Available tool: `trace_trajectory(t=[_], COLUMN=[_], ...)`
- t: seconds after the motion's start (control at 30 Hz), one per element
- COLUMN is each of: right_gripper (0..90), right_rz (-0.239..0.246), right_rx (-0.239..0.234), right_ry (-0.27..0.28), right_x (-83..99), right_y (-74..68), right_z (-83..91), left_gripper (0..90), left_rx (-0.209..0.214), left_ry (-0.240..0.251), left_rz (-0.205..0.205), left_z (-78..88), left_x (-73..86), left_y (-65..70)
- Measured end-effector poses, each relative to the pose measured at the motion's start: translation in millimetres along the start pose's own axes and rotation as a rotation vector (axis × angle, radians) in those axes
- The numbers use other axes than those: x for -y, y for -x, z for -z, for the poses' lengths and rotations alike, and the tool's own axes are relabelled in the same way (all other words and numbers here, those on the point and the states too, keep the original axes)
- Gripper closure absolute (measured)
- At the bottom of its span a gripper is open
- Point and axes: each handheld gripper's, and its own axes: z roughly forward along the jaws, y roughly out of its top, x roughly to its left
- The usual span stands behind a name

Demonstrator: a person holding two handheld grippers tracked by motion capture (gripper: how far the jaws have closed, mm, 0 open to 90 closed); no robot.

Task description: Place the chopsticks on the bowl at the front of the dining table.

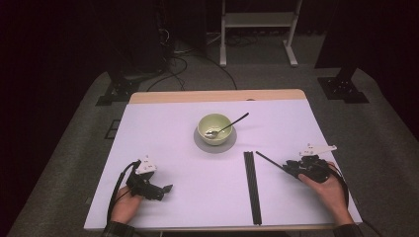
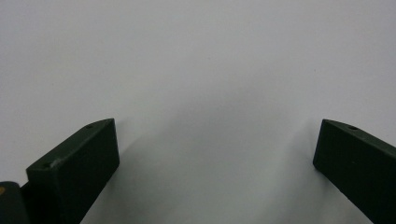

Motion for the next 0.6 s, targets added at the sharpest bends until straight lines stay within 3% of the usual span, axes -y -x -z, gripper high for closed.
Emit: trace_trajectory(t=[0.6], right_gripper=[81.2], right_rz=[-0.002], right_rx=[-0.018], right_ry=[-0.035], right_x=[1.0], right_y=[0.1], right_z=[-4.7], left_gripper=[0.0], left_rx=[0.000], left_ry=[0.000], left_rz=[0.000], left_z=[0.0], left_x=[0.0], left_y=[0.0])
